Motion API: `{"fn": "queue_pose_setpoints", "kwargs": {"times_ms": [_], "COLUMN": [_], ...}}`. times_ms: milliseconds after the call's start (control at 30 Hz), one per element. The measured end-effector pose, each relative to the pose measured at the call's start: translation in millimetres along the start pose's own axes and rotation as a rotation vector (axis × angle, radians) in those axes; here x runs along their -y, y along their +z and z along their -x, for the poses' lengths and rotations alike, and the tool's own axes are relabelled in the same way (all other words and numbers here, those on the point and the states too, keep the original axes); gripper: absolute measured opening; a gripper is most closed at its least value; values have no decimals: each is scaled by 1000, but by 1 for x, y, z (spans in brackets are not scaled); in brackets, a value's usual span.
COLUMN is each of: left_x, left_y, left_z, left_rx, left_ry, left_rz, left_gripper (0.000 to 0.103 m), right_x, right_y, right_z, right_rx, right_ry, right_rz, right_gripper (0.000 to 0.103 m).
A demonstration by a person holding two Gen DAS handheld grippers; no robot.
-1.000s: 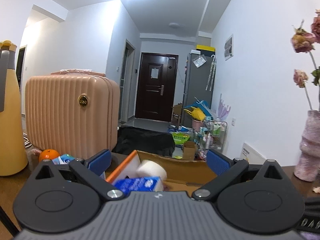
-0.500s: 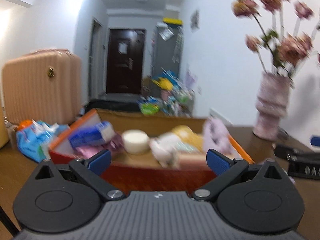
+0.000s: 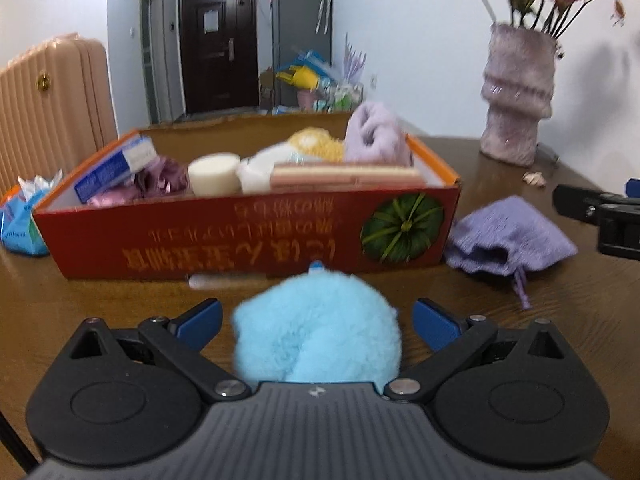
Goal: Organize soft objects
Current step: 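Grasp the light-blue fluffy ball with the left gripper, then lower the right gripper onto the purple drawstring pouch and close it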
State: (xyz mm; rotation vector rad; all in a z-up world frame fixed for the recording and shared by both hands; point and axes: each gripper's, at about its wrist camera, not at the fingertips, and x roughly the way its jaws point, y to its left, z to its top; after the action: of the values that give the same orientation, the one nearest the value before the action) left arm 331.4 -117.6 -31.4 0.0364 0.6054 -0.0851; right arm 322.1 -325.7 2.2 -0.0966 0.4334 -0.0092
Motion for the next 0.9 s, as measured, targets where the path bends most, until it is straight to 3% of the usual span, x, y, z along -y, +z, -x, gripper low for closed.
{"fn": "queue_pose_setpoints", "kwargs": {"times_ms": [100,167,267,767,900], "left_x": [0,-3,-7,-8,-8], "left_y": [2,2,1,6,6], "left_z": [-10,-13,-17,-10,-9], "left_rx": [-46,-59,-86,-29,-24], "left_ry": [13,15,-9,-13,-8], "left_rz": [17,33,44,46,46], "left_gripper": [102,85,81,81,81], "right_x": [-3,-5,-10,-25,-28], "right_y": [-3,-6,-10,-10,-11], "right_z": [-5,-10,-17,-67,-77], "right_rx": [-17,-29,-48,-171,-214], "right_ry": [5,12,19,33,49], "right_rz": [10,15,28,-9,-16], "right_gripper": [103,103,103,103,94]}}
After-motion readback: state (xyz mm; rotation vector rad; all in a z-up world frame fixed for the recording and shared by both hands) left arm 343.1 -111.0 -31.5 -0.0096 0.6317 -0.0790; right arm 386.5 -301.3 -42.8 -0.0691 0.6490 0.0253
